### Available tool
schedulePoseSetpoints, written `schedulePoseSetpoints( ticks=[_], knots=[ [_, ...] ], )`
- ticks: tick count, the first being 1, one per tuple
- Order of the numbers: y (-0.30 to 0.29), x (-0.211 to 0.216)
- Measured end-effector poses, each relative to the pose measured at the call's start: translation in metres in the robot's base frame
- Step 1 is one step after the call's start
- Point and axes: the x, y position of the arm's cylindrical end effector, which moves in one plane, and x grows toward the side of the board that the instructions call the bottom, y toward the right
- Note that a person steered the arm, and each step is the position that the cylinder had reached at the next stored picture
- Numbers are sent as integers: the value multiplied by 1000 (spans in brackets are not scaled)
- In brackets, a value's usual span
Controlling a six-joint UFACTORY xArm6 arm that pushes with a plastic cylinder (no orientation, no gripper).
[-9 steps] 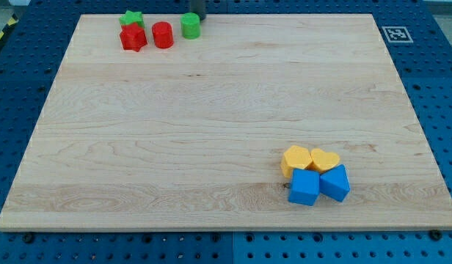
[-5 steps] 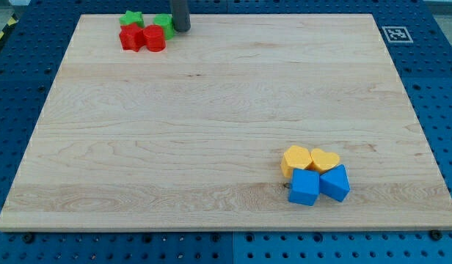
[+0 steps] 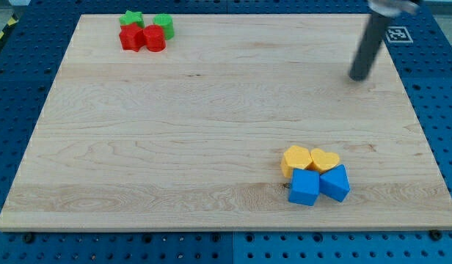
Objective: Push the blue cube towards the center
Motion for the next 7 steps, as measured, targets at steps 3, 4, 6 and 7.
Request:
schedulePoseSetpoints(
  ticks=[3, 4, 6, 7],
  knots=[
    [-27, 217],
    [-73, 216],
    [-183, 163],
    [-211, 113]
  ],
)
